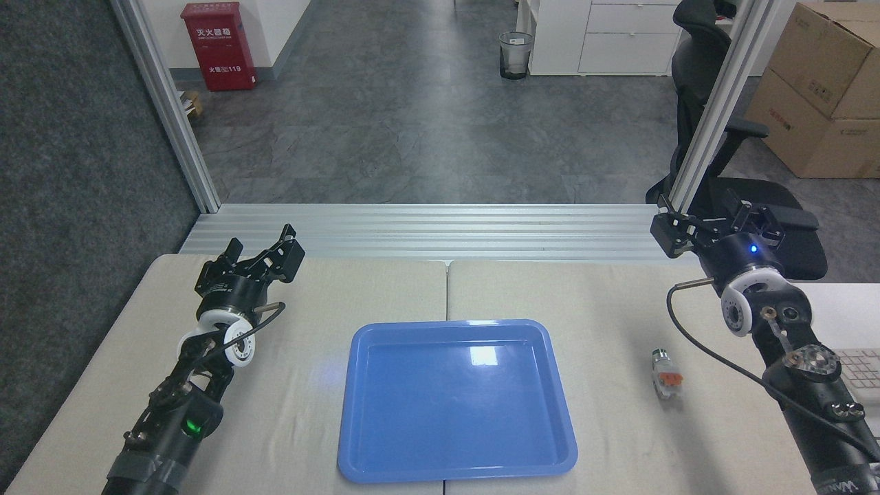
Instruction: Pick up switch part and place in tray
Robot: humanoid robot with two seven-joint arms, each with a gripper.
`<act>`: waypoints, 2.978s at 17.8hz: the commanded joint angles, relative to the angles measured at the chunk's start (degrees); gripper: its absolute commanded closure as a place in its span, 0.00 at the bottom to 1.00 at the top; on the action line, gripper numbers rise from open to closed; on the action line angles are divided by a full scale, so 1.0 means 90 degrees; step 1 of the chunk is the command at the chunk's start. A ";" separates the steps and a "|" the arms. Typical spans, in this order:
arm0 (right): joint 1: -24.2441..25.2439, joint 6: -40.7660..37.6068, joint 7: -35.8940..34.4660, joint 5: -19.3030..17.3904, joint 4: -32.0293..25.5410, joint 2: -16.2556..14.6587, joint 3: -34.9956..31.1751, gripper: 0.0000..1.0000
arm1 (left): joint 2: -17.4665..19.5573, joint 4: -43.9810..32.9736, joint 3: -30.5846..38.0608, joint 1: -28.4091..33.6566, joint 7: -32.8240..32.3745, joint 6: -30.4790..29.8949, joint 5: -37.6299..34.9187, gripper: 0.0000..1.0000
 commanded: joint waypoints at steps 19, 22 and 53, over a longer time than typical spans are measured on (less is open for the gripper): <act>-0.0051 -0.0068 0.0008 -0.0138 -0.0008 0.0049 -0.0359 0.00 | 0.0000 0.0010 -0.0002 -0.0001 0.0000 0.0002 0.0000 0.00; -0.0051 -0.0283 -0.0099 -0.0138 -0.0008 0.0078 -0.0417 0.01 | 0.0000 0.0010 -0.0002 -0.0001 0.0000 0.0002 0.0000 0.00; 0.2419 -0.0196 -0.0070 -0.0109 -0.0273 0.0448 -0.0407 0.01 | 0.0000 0.0010 -0.0002 -0.0001 0.0000 0.0002 0.0000 0.00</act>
